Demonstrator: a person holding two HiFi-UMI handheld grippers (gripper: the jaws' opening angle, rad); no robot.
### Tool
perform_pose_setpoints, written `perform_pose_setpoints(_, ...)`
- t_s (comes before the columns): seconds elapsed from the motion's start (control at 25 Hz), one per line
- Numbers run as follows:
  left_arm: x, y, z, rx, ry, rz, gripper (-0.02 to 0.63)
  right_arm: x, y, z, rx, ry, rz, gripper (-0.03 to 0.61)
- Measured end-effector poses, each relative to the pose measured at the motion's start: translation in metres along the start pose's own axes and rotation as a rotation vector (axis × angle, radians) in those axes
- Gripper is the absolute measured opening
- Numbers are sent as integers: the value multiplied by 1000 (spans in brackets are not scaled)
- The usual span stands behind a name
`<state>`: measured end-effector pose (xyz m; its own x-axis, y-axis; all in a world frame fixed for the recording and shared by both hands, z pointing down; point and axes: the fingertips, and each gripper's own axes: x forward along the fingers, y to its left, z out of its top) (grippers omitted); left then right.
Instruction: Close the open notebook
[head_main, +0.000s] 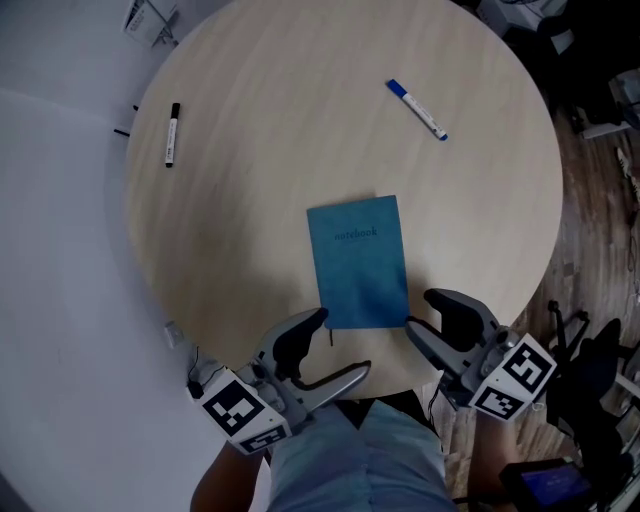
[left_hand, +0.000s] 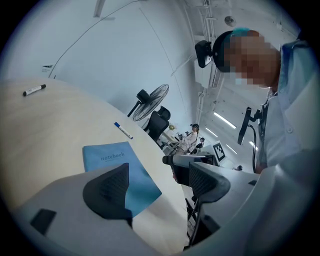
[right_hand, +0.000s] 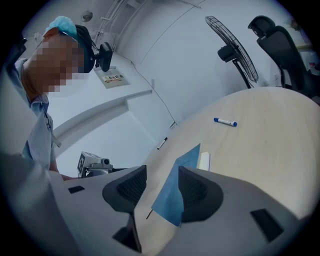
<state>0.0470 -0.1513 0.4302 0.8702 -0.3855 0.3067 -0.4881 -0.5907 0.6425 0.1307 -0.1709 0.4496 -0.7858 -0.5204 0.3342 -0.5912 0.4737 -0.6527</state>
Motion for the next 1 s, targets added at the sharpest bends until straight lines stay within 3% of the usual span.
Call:
perform_pose_setpoints(0.36, 31, -10, -7, 30, 54, -32, 374, -24, -13, 2, 22, -62, -45, 199)
perform_pose_setpoints(0.6, 57, -10, -18, 104, 117, -9, 373, -42, -25, 3, 28, -101, -81, 199)
perform_pose_setpoints(1.0, 100, 4, -51, 70, 224, -32, 373, -59, -59, -23, 52, -98, -139, 199)
